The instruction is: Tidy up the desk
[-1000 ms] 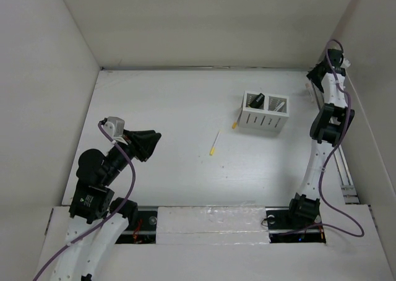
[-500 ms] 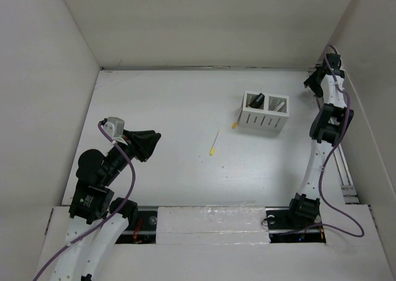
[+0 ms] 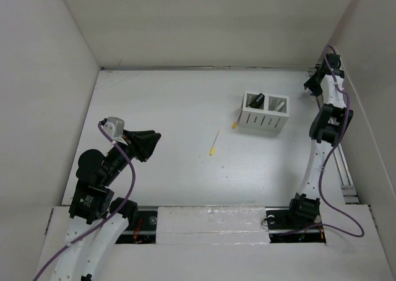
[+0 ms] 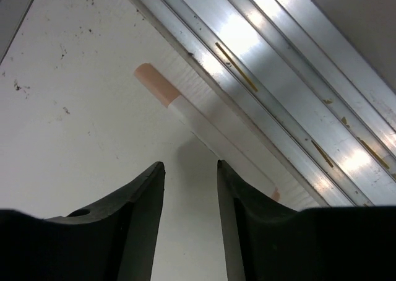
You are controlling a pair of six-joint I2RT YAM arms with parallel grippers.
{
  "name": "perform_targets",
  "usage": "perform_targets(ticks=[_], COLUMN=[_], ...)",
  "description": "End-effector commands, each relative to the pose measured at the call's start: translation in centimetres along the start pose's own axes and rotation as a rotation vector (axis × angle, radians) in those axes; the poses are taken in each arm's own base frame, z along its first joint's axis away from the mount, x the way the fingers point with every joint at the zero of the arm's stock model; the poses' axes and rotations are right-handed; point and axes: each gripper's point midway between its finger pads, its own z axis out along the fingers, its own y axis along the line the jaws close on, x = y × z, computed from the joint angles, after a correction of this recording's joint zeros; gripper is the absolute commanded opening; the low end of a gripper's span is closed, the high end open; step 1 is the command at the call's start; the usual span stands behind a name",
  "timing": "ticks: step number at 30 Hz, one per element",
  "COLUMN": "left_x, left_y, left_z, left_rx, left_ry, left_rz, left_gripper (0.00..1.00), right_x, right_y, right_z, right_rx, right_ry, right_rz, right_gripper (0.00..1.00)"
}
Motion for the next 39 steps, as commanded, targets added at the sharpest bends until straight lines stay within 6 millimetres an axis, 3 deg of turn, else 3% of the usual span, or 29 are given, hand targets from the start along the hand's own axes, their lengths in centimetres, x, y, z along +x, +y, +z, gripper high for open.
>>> perform_targets(ticks=[1,5,9,11,12,13,16,18,19,20,25,29,39], left_x=[-2.1,-2.1,-2.1,-2.1,-2.1,-2.1,-2.0,-2.0,-1.9,-2.1,-1.9,-1.9,-2.1], left_y=[-1.1,-1.1,-1.1,-1.1,-1.1,-1.1,-1.1,-1.1,-1.1,-1.1,-1.0,-1.0,-1.2], left_z=[-0.5,-0.5,-0.6,-0.5,-0.6,-0.5,-0.5,-0.4,-0.4,-0.4,-0.3,-0.2,-0.5], left_rx=[0.03,0.031,0.029,0.027,0.029,0.028,0.028,0.03,0.03,0.032,0.028,0.028,0.036], left_ry=[-0.06,-0.063,-0.062,-0.063,-0.062,-0.061,-0.058,-0.057,-0.054,-0.058,-0.053,-0.052,-0.061], left_rz=[0.032,0.031,0.032,0.032,0.031,0.032,0.033,0.033,0.032,0.033,0.03,0.029,0.035], left_gripper=[0.26,0.26,0.26,0.26,0.26,0.26,0.26,0.26,0.26,0.26,0.26,0.26,0.26], right_x=[0.2,-0.2,-0.5,-2.5,-4.2,-3.0,-4.9,-4.5,-3.1,-3.7,-3.4,-2.6,-0.8], right_y=[0.7,0.4,1.0,1.5,1.9,0.9,-0.4,-2.0,-3.2,-2.8,-2.5,-2.9,-1.1], right_z=[-0.2,-0.4,-1.0,-1.8,-3.9,-3.2,-3.6,-3.1,-1.2,-1.9,-1.5,-0.5,-0.6], right_rx=[-0.044,-0.024,-0.063,-0.083,-0.098,-0.068,-0.009,0.053,0.09,0.084,0.042,0.059,-0.053], right_ry=[0.023,0.007,-0.008,-0.1,-0.158,-0.151,-0.223,-0.183,-0.128,-0.121,-0.101,-0.065,0.021], right_rz=[-0.007,-0.001,-0.006,-0.003,0.008,0.006,0.034,0.036,0.03,0.029,0.054,0.041,0.026], right_gripper=[0.46,0.53,0.53,0.52,0.52,0.52,0.52,0.53,0.54,0.54,0.54,0.54,0.53])
